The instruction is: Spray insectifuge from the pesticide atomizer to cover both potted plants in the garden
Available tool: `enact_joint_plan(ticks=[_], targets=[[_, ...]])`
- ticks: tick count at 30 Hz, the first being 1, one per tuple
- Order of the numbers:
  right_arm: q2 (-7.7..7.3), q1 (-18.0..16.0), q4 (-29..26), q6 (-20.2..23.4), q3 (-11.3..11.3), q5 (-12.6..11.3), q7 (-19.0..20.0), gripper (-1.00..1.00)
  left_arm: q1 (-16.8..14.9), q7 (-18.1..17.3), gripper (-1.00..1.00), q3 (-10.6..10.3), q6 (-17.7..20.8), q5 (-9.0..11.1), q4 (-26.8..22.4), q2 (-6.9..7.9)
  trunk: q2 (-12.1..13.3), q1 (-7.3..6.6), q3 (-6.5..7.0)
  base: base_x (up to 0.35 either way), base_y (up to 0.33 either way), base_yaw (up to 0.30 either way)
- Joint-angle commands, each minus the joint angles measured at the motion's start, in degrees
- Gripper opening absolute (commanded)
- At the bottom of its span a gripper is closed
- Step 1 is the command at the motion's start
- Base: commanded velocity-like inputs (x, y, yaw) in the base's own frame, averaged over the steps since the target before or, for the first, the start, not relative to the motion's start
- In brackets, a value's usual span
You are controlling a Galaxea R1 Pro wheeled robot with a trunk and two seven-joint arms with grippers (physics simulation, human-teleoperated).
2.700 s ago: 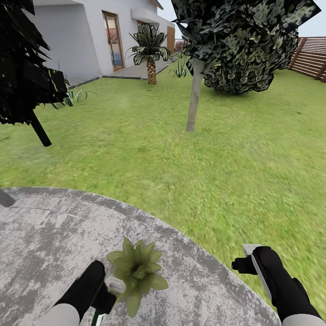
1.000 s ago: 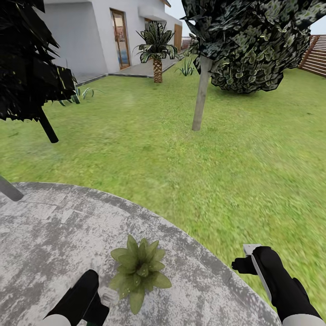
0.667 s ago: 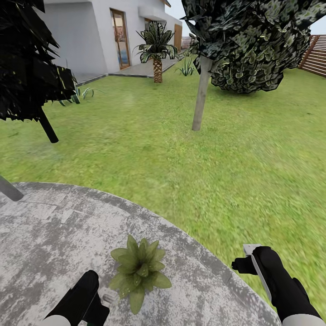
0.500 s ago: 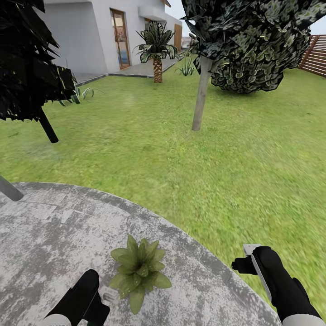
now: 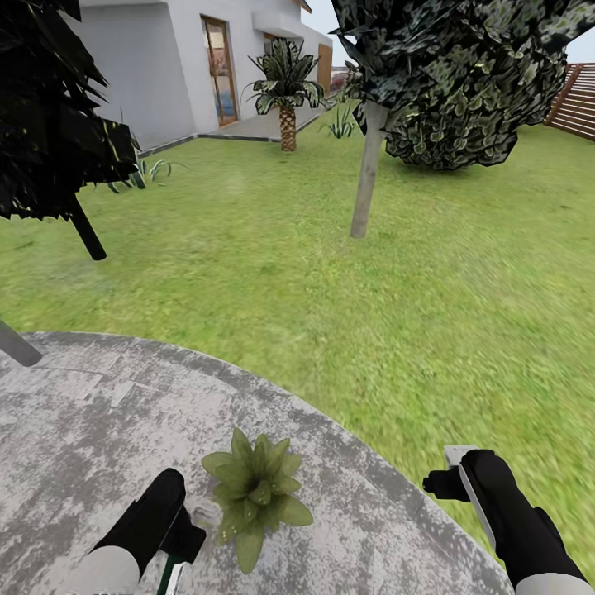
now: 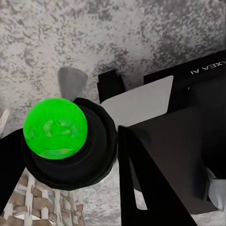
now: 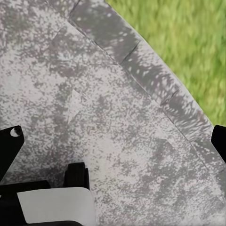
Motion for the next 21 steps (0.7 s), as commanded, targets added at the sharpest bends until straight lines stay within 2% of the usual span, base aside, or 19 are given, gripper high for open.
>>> enact_joint_plan(ticks=[1, 9, 15, 21], targets=[[0.0, 0.0, -0.1, 0.2, 0.0, 0.6, 0.6, 1.0, -0.1, -0.6, -1.0, 0.2, 0.1, -0.6, -0.1, -0.03, 0.0, 0.0, -0.04, 0.0, 0.0, 0.0], [0.0, 0.0, -0.1, 0.2, 0.0, 0.6, 0.6, 1.0, 0.4, -0.6, -1.0, 0.5, 0.1, -0.5, 0.0, 0.05, -2.8, 1.54, -1.3, 0.0, 0.0, 0.0], [0.02, 0.0, -0.1, 0.2, 0.0, 0.6, 0.6, 1.0, 0.9, -0.6, -1.0, 0.4, 0.1, -0.5, 0.2, 0.16, -2.8, 1.54, -1.3, 0.0, 0.0, 0.0], [0.02, 0.0, -0.1, 0.2, 0.0, 0.6, 0.6, 1.0, 3.0, -0.6, -1.0, 0.4, 0.1, -0.5, 0.3, 0.23, -2.8, 1.54, -1.3, 0.0, 0.0, 0.0]])
